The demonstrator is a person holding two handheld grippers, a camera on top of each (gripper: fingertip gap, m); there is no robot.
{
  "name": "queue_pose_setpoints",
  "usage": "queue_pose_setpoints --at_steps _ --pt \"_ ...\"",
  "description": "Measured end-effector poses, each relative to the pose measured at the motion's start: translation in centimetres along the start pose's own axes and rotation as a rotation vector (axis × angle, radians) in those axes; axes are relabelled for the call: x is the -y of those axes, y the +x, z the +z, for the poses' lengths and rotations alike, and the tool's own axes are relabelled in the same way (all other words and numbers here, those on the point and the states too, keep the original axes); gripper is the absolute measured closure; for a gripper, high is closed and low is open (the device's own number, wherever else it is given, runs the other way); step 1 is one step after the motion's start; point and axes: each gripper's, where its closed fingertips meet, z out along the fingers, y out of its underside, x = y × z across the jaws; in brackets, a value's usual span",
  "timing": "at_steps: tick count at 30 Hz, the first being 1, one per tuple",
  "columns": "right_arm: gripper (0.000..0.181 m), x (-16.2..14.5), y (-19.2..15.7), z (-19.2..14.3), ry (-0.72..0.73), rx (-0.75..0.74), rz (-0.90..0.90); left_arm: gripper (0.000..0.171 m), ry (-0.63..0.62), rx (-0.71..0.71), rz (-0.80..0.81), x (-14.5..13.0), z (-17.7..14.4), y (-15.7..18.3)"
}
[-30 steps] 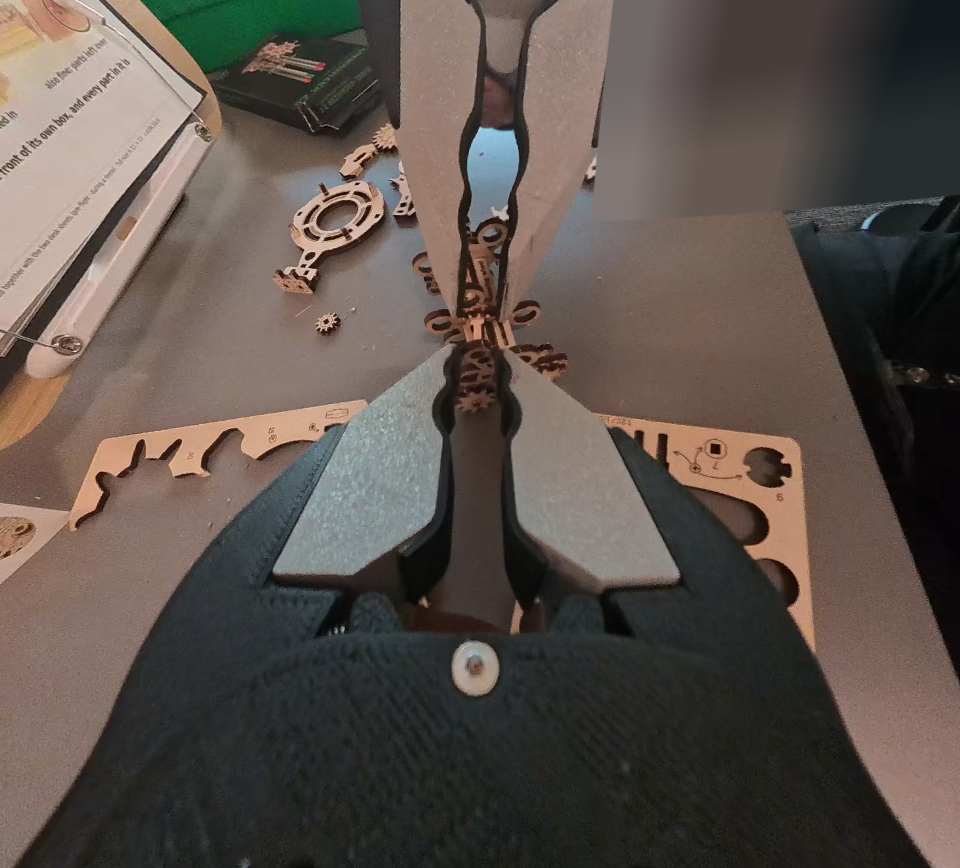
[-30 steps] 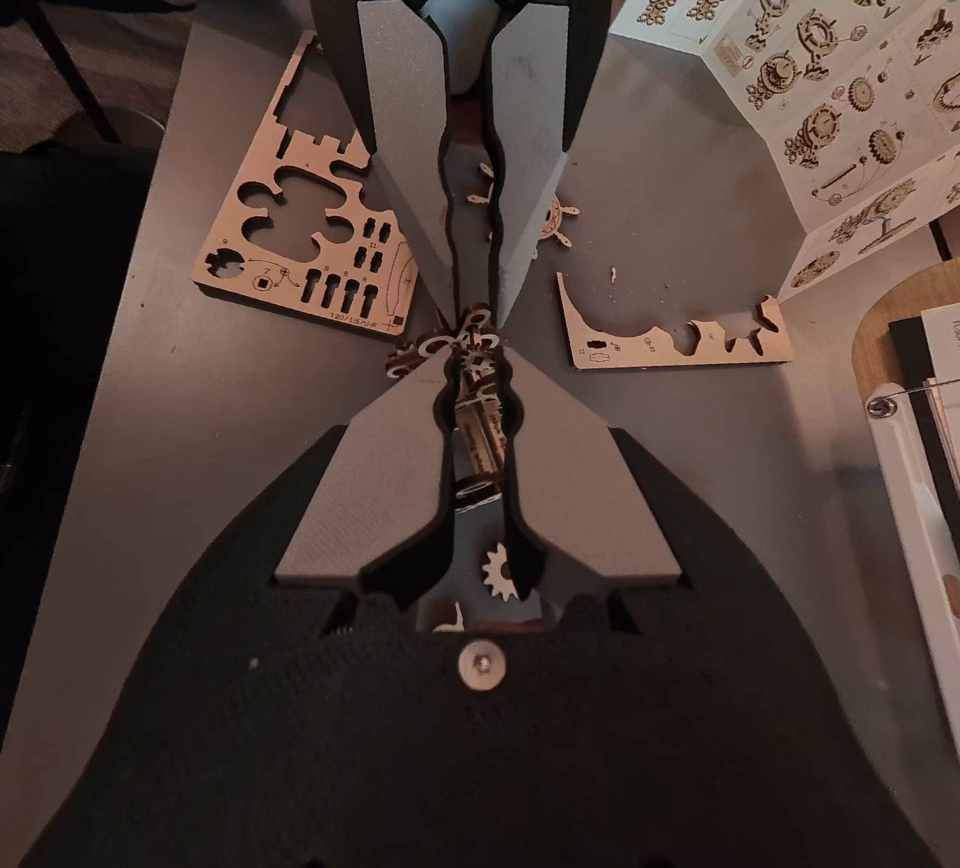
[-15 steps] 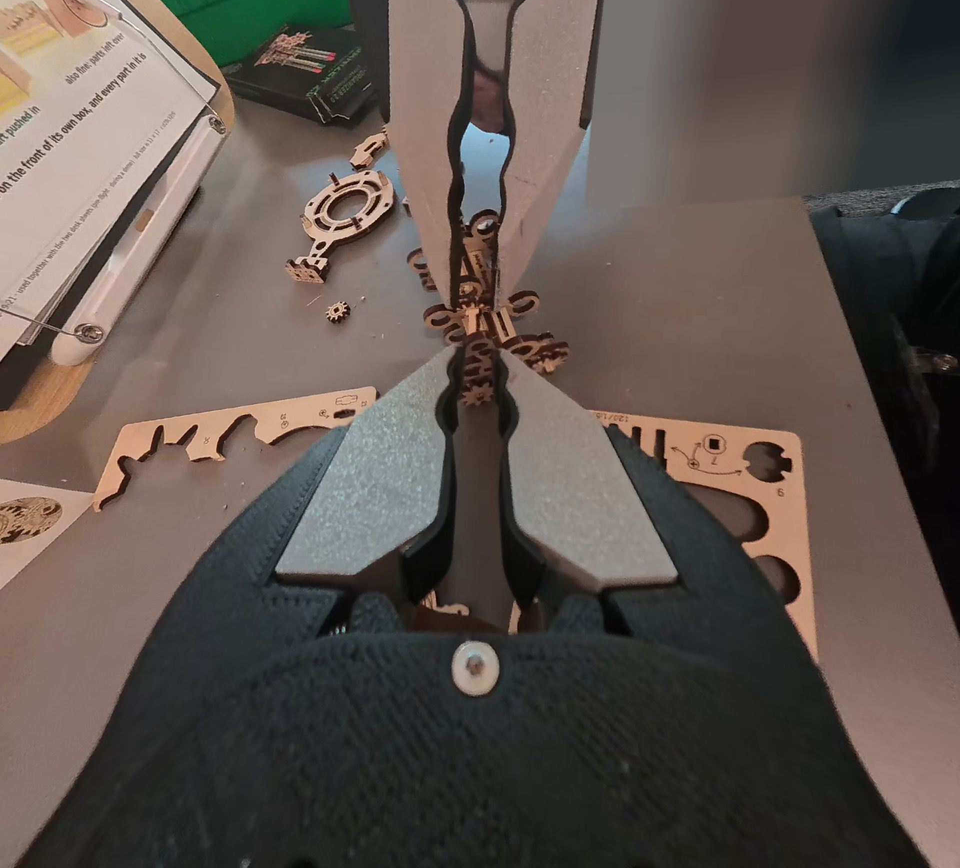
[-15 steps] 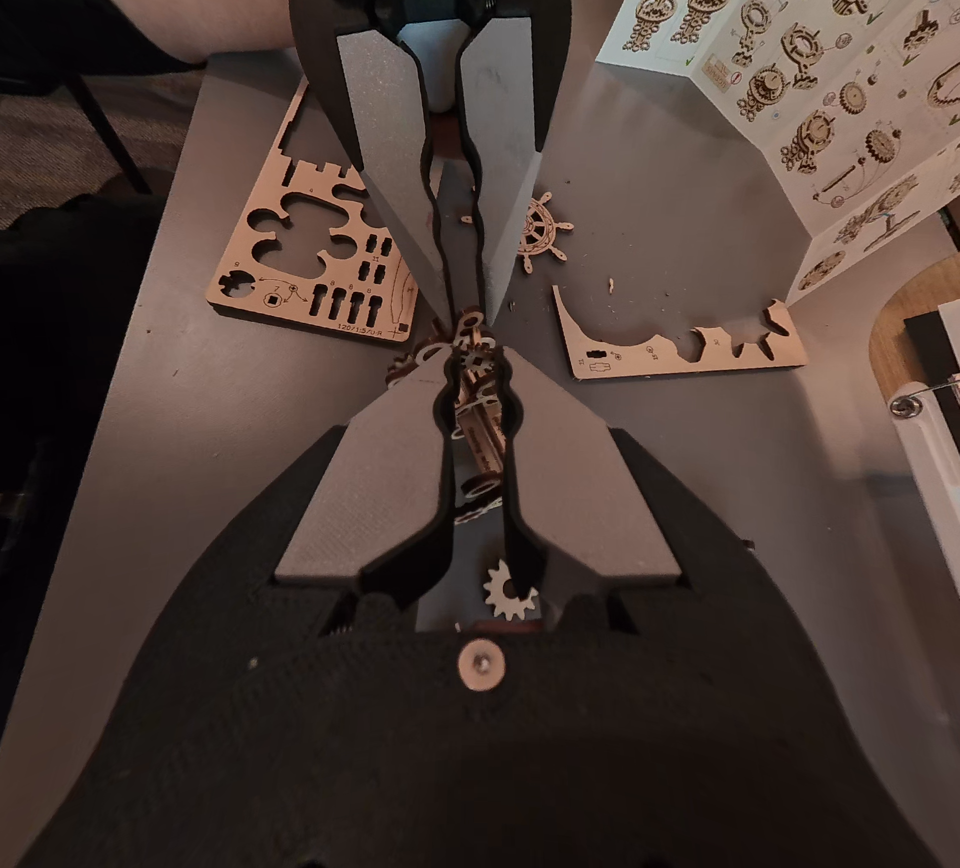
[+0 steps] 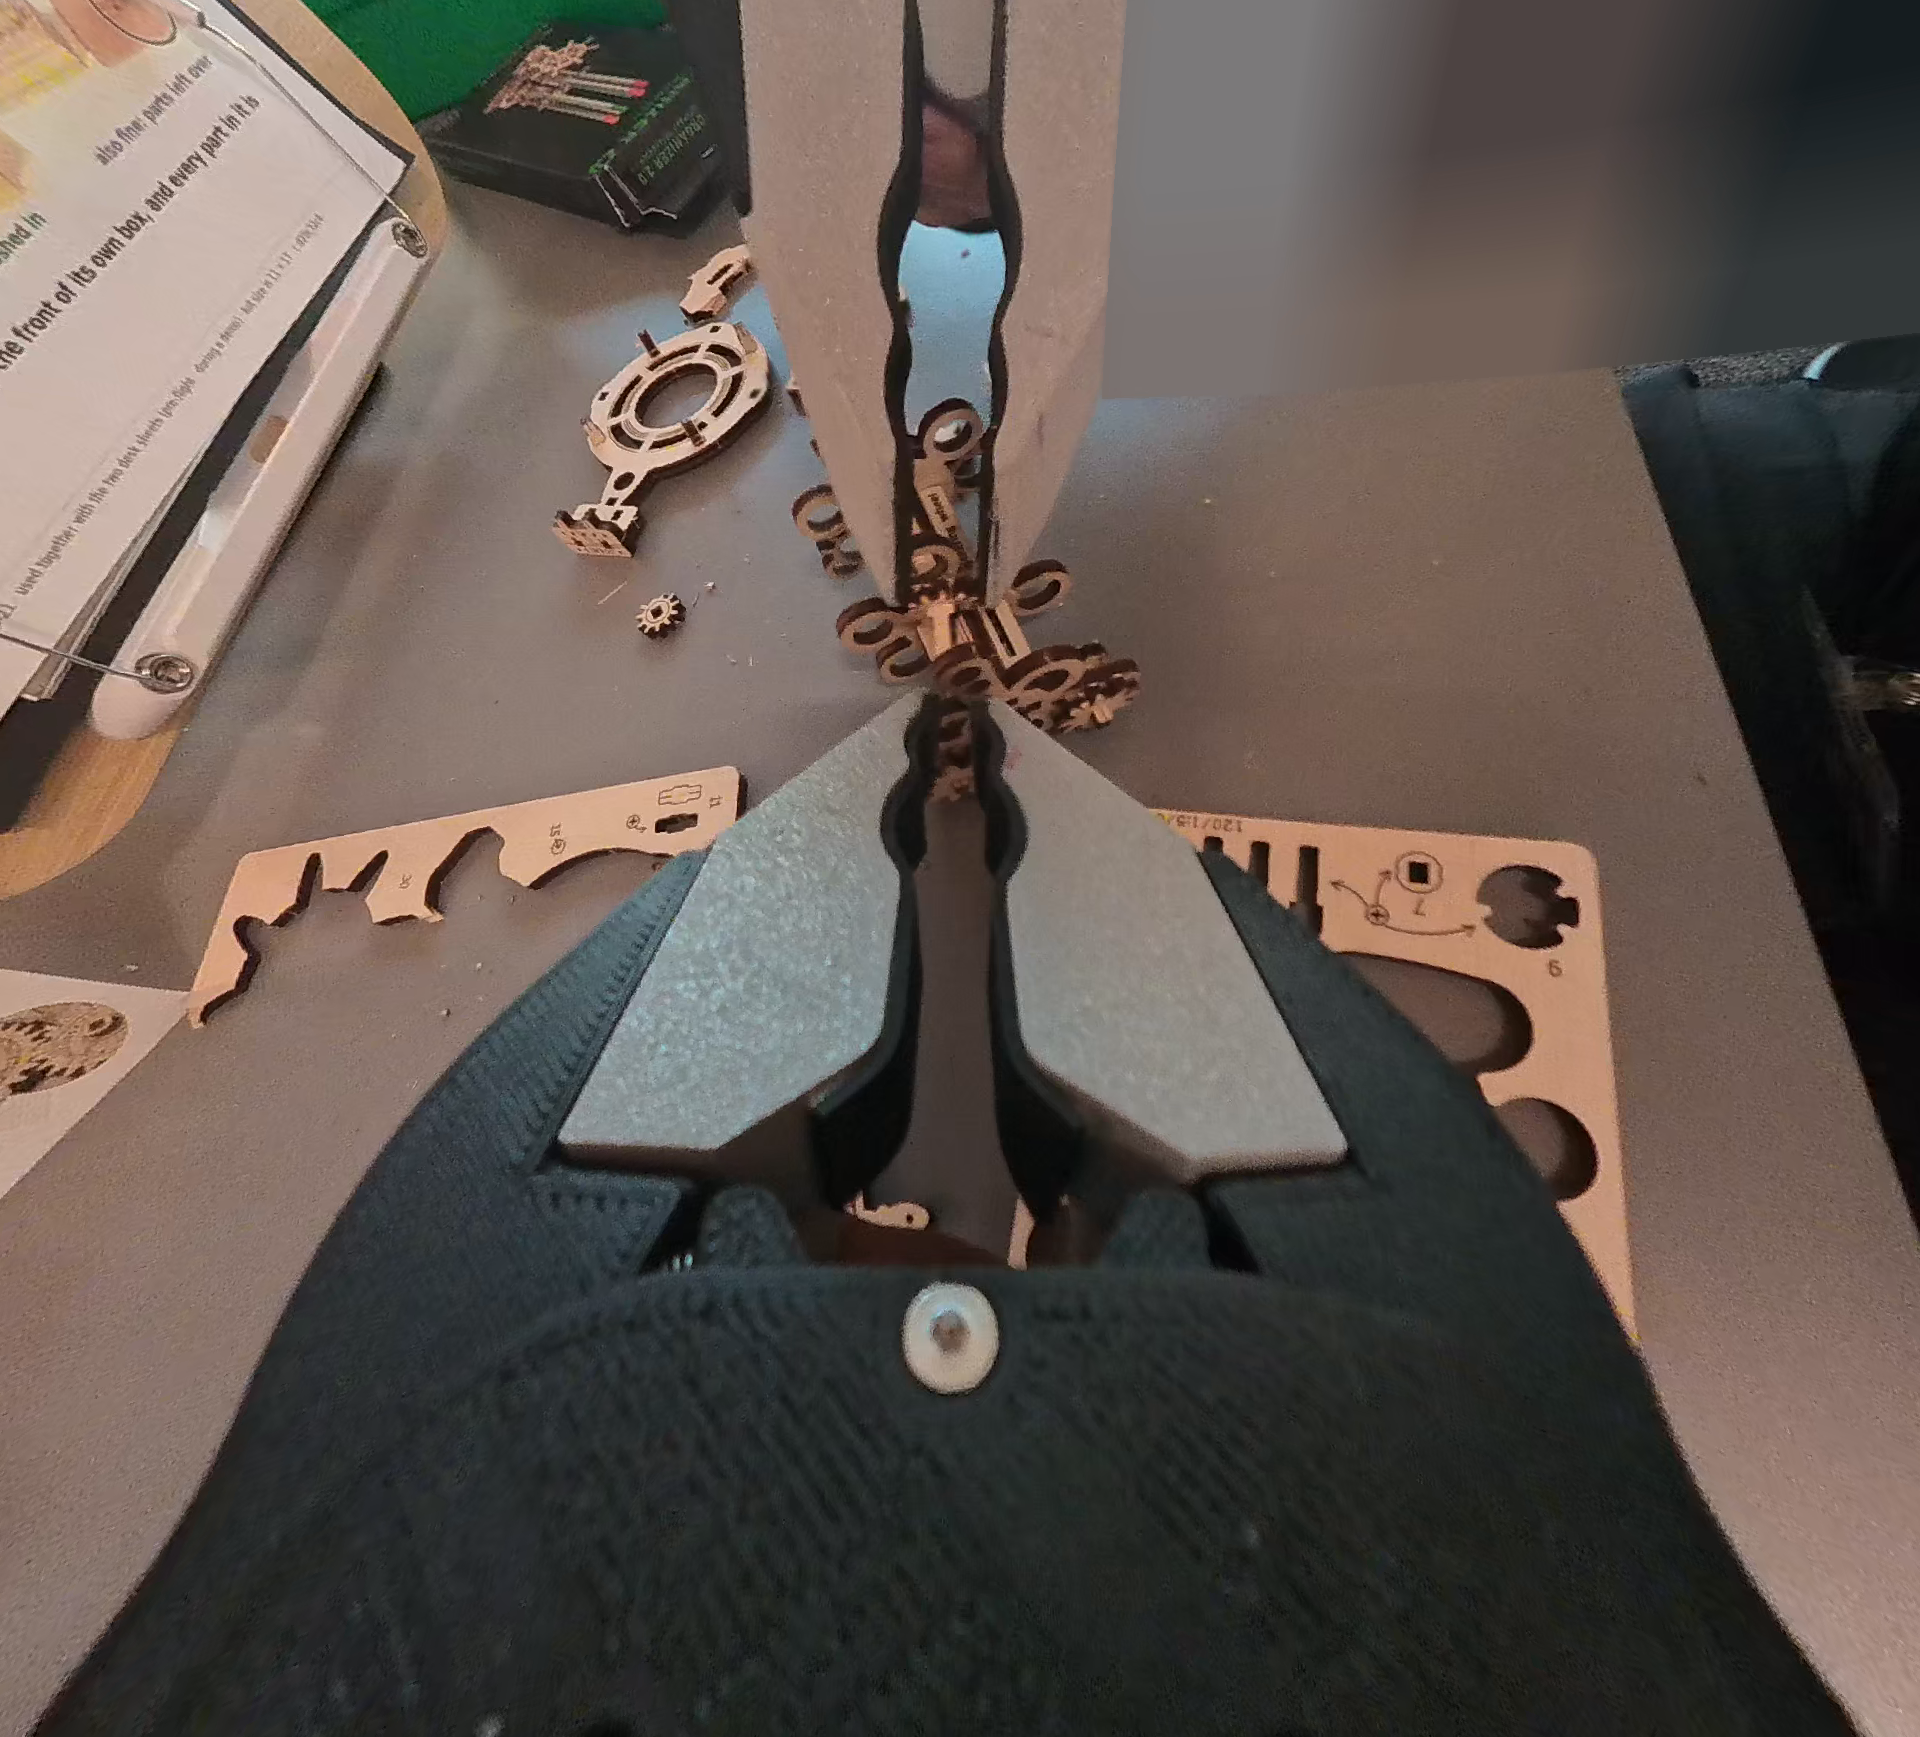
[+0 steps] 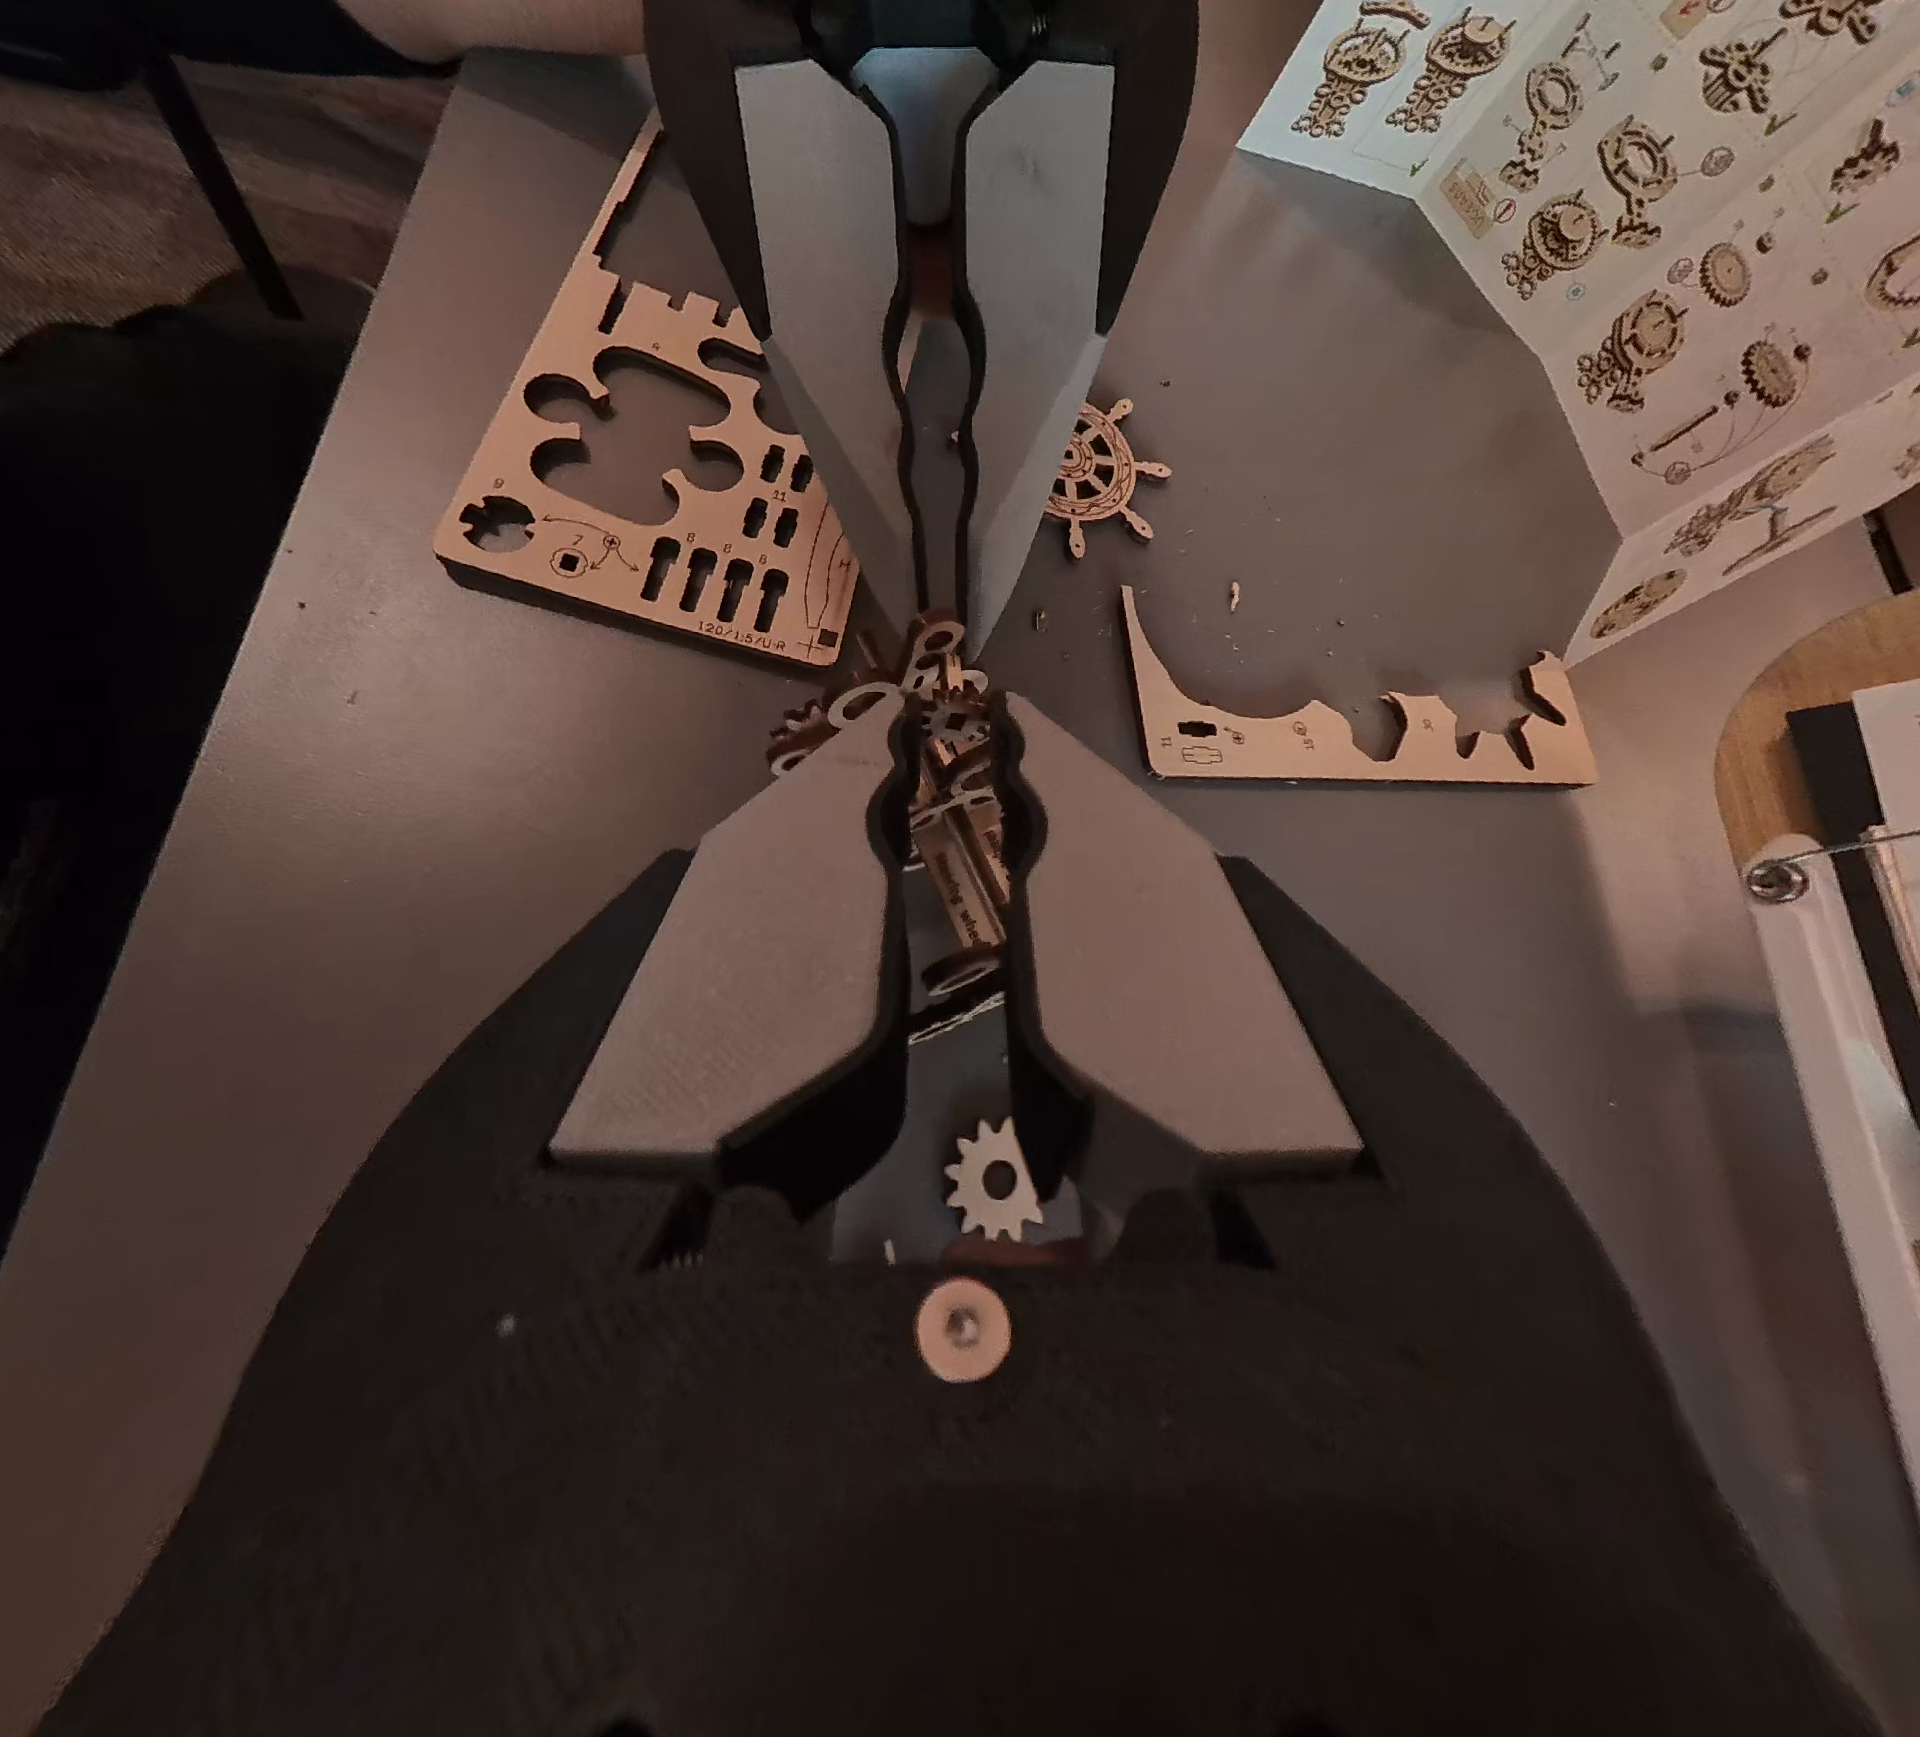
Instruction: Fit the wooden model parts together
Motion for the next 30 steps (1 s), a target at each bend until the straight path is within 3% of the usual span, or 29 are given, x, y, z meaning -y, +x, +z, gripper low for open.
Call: queue_pose_setpoints --at_steps 9,30 --pt "0.172 -0.2 -0.1 0.0 -0.025 -0.015 -0.047 0.152 0.031 -0.013 -0.041 0.7 -0.3 0.6" --pt "0.172 -0.2 0.1 -0.4 0.002 0.003 0.015 0.165 -0.024 0.137 -0.08 0.0 0.3 -1.8"
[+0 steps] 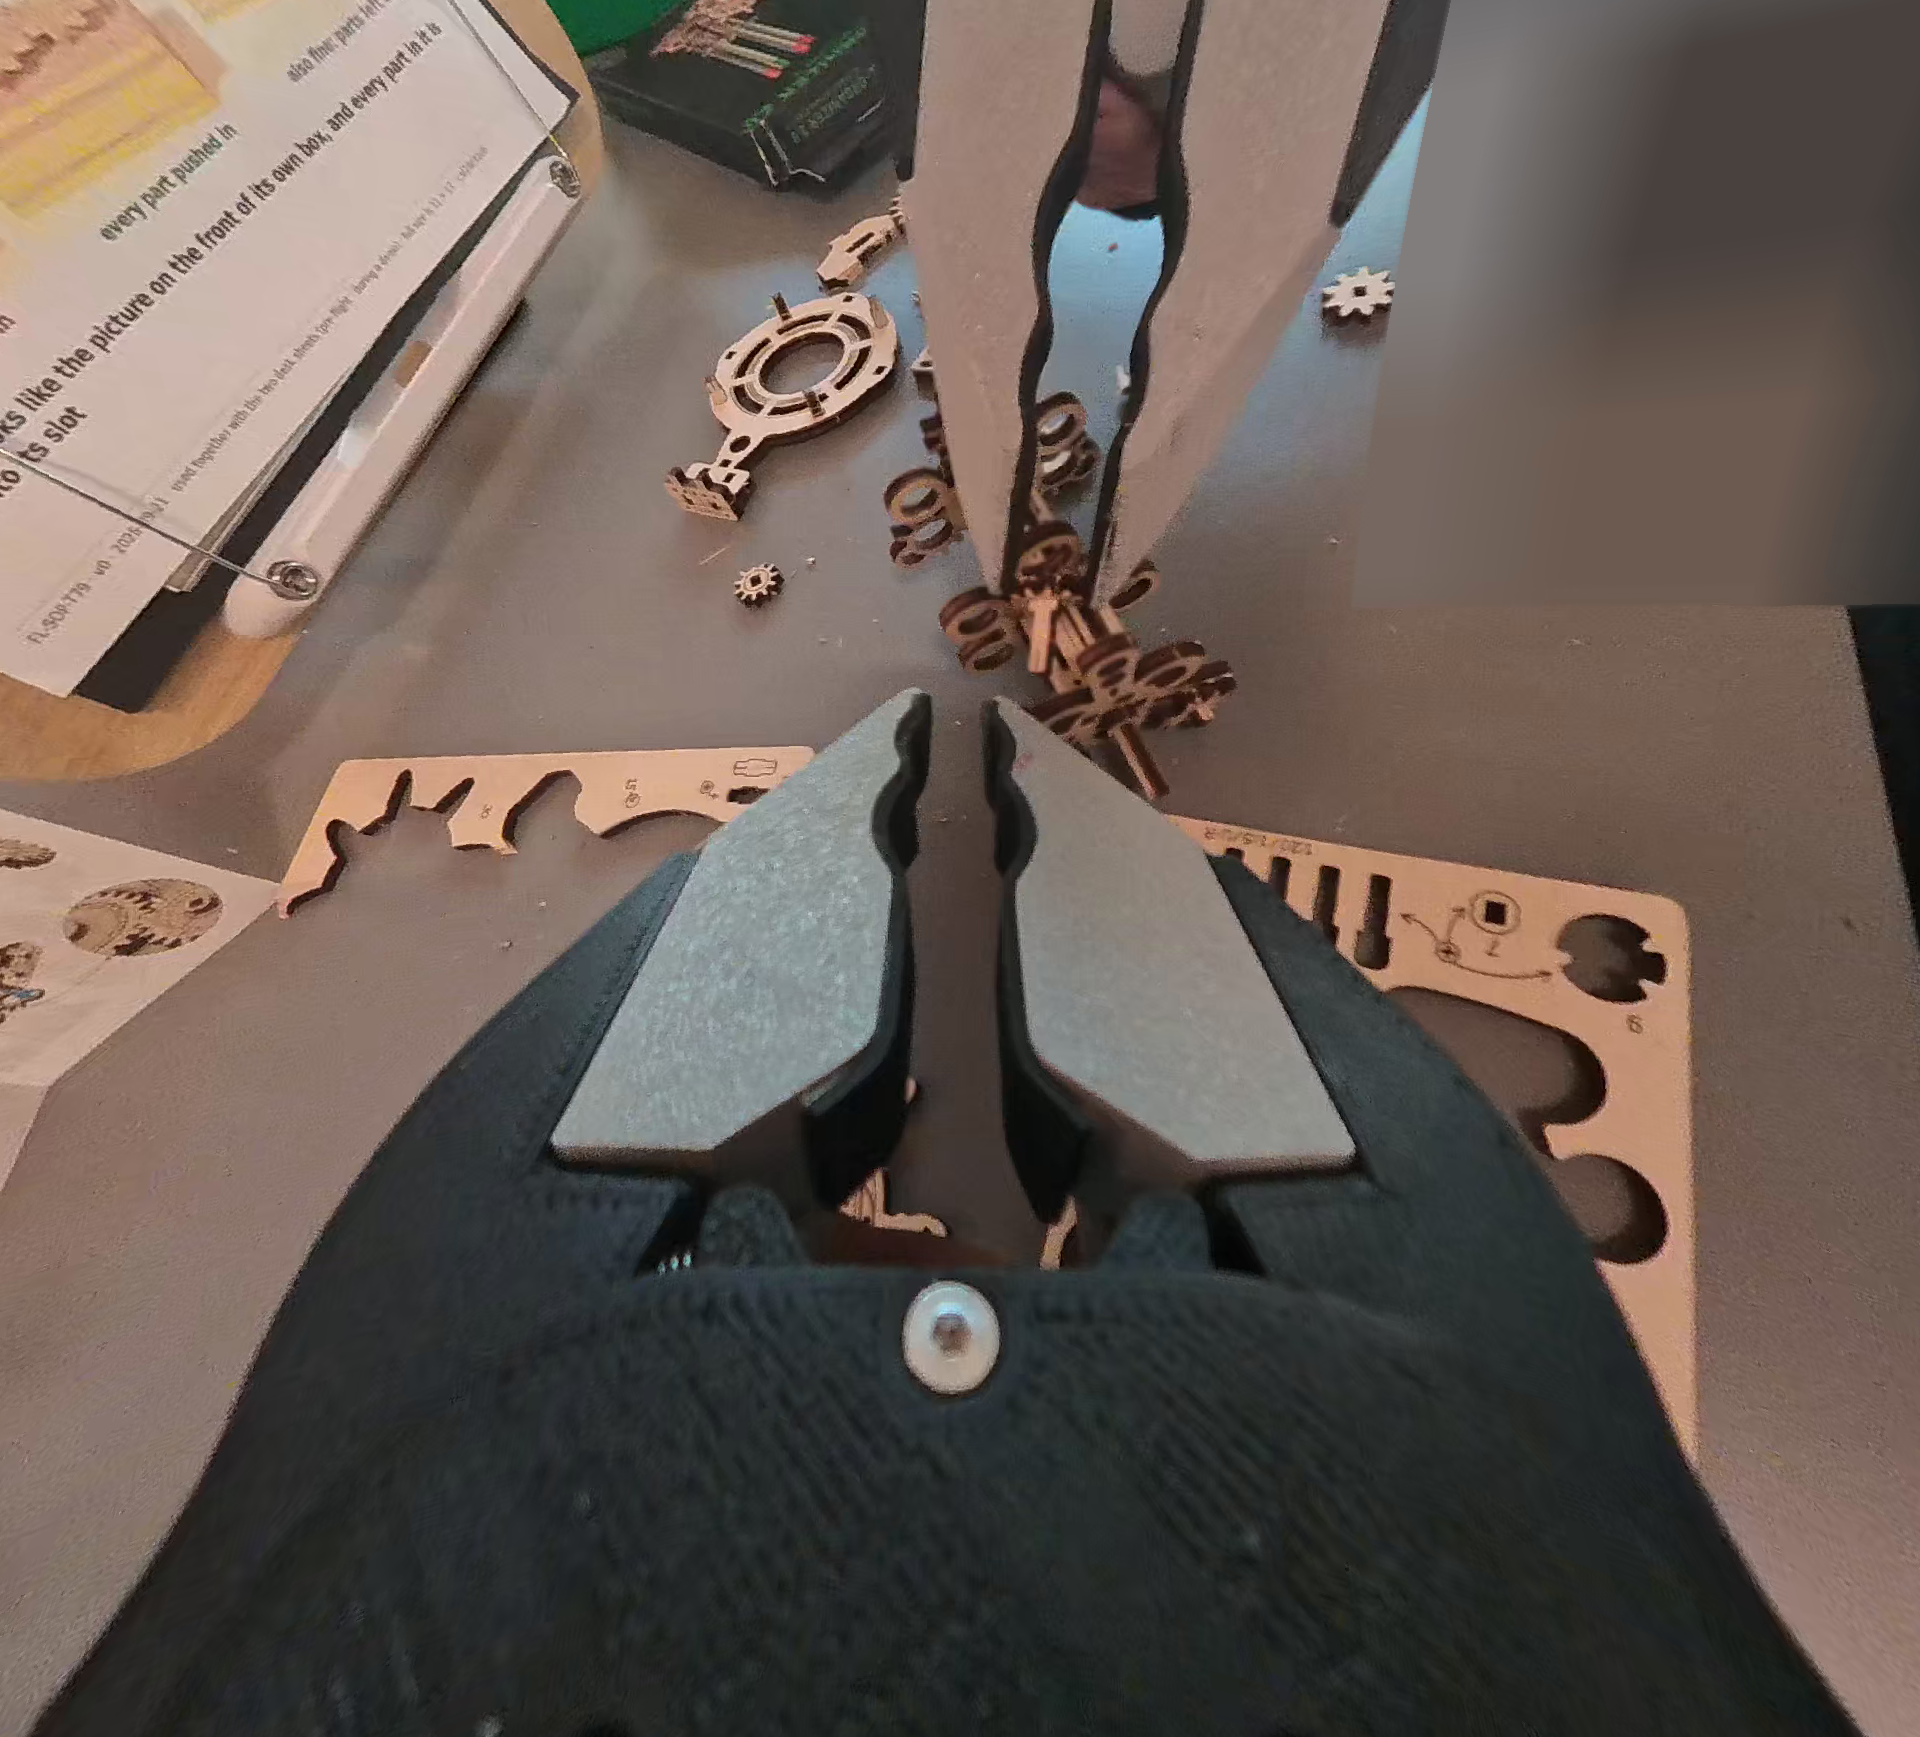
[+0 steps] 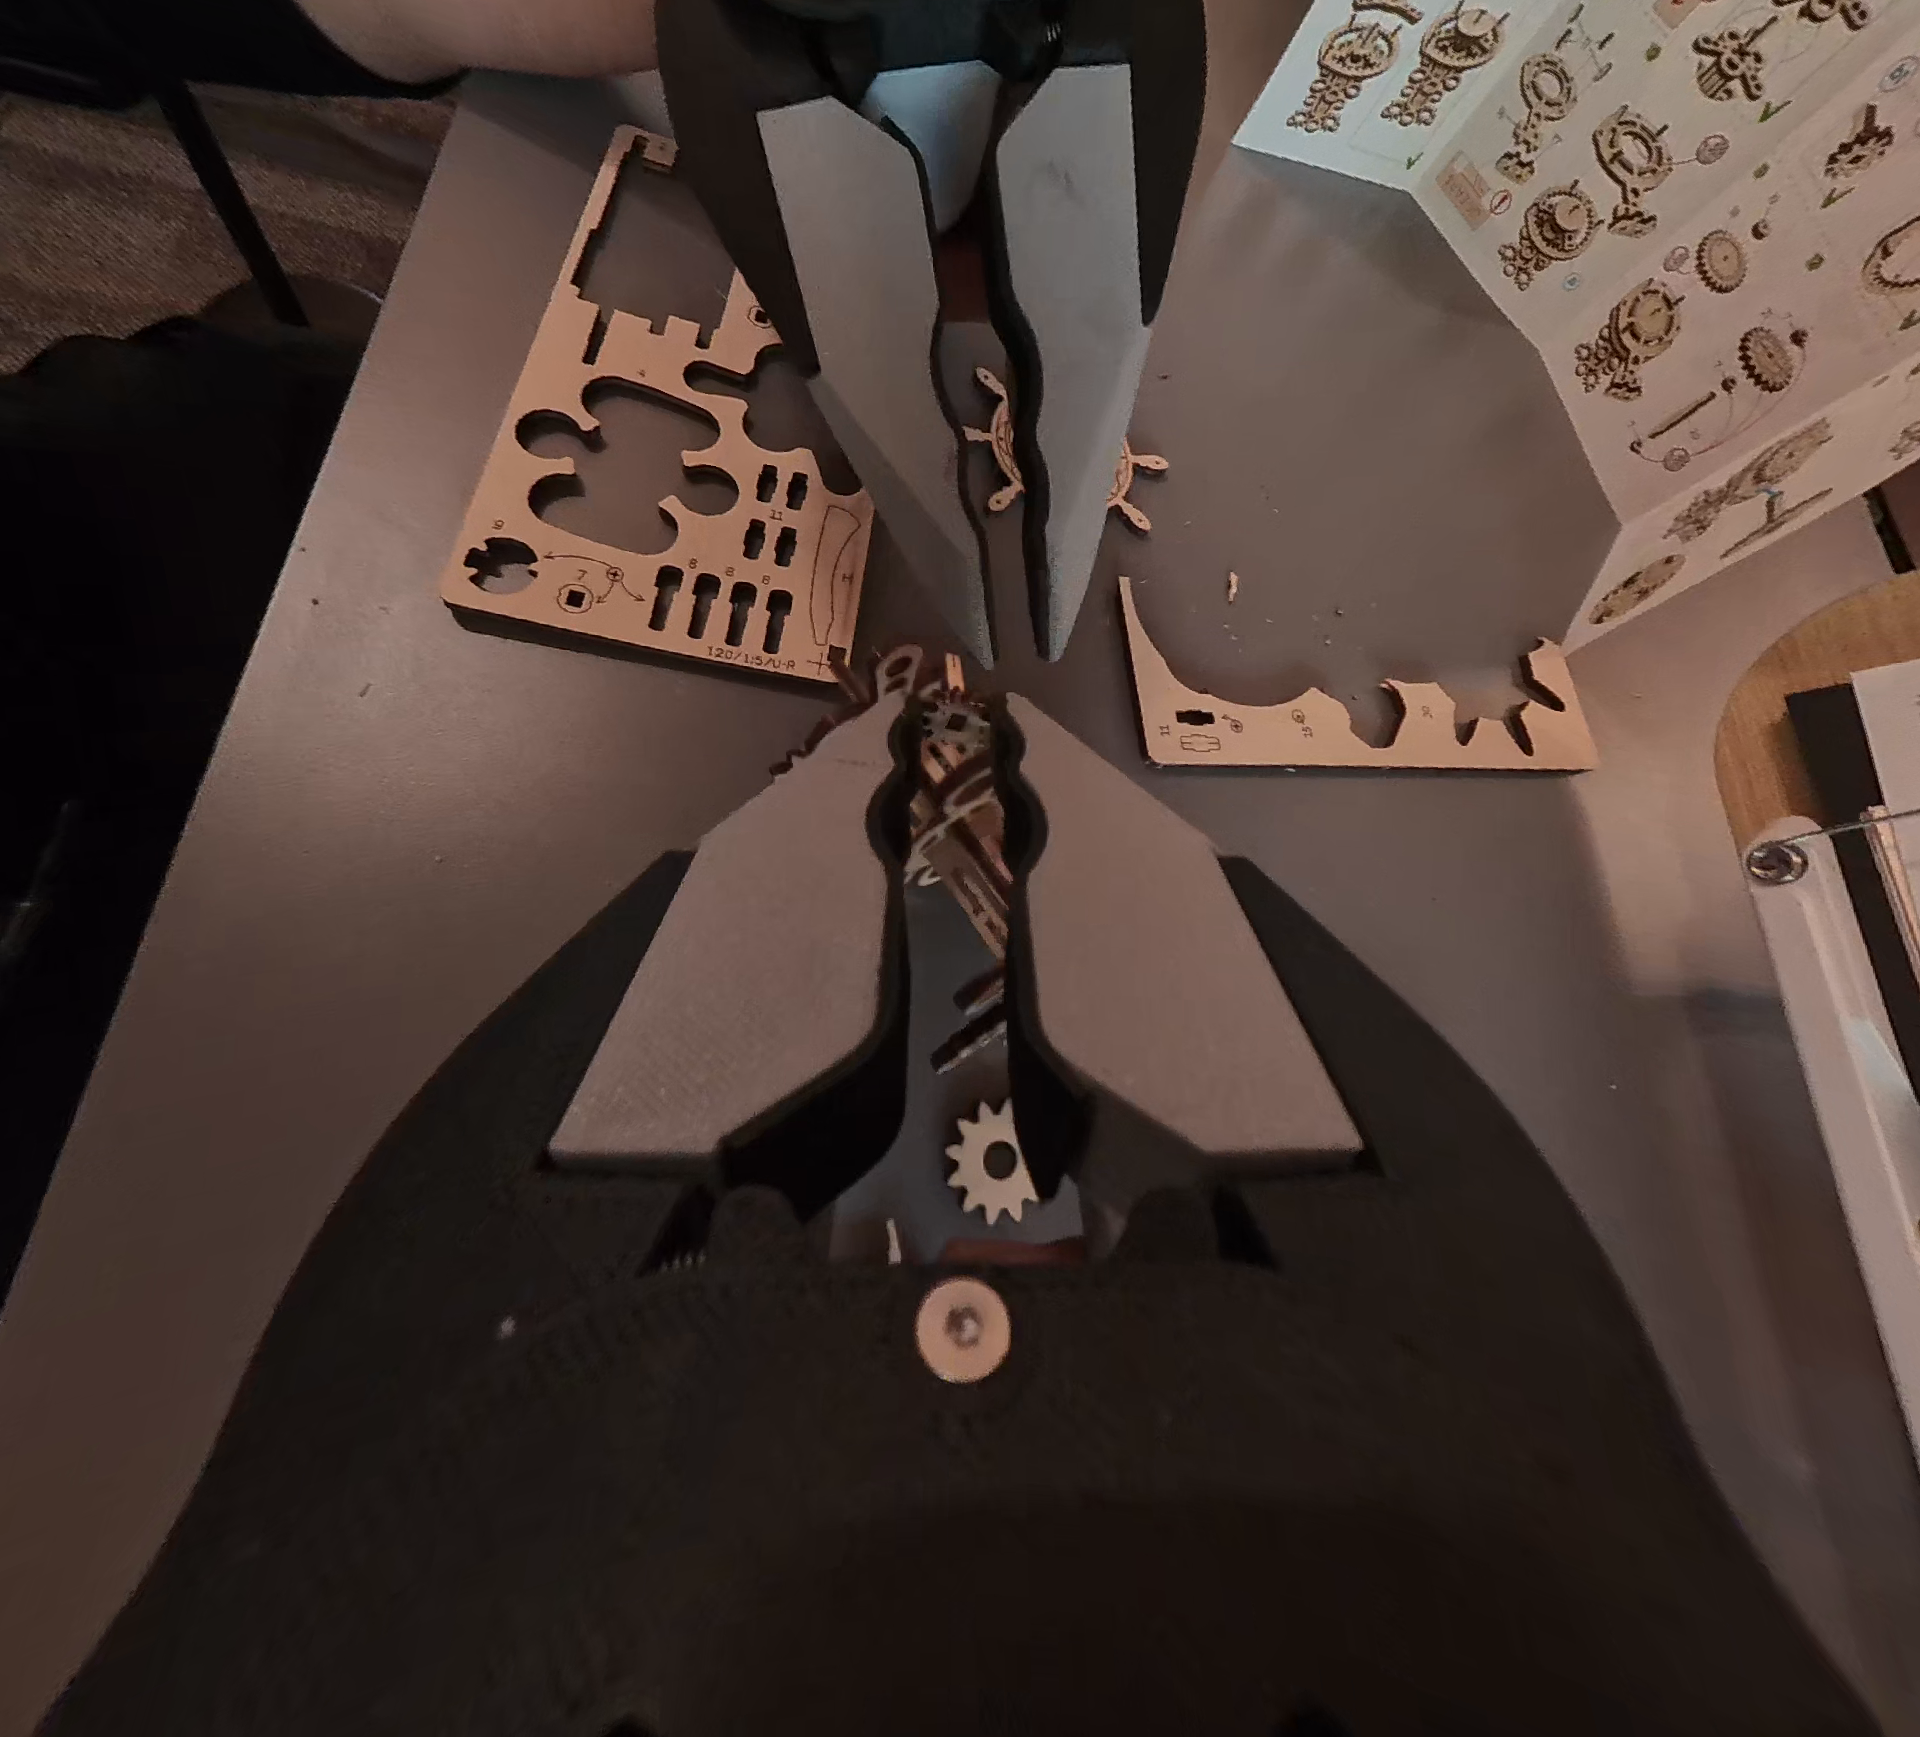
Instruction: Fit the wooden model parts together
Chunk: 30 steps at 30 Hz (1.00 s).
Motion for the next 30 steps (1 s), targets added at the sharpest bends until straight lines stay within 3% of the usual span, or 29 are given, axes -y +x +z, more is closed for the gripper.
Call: queue_pose_setpoints --at_steps 9,13,19,22,26,30 --pt "0.172 -0.2 0.0 -0.1 -0.002 -0.003 0.001 0.141 0.029 -0.108 -0.07 0.4 -1.2 1.7" --pt "0.172 -0.1 -0.1 0.0 -0.008 0.0 -0.004 0.137 -0.107 -0.07 -0.066 0.2 -0.1 2.6" --pt "0.172 -0.4 0.0 -0.2 -0.007 -0.004 0.014 0.141 -0.204 -0.023 -0.126 -0.6 1.5 2.8" --pt "0.172 -0.6 0.2 -0.3 -0.012 -0.007 0.022 0.149 -0.206 -0.008 -0.15 -0.7 1.1 2.6" --pt "0.172 -1.0 0.4 -0.2 -0.027 -0.014 0.029 0.141 -0.242 0.024 -0.169 -1.4 -0.1 2.6" --pt "0.172 -1.1 0.5 -0.2 -0.022 -0.013 0.045 0.151 -0.29 0.053 -0.174 -2.1 -0.6 2.8"
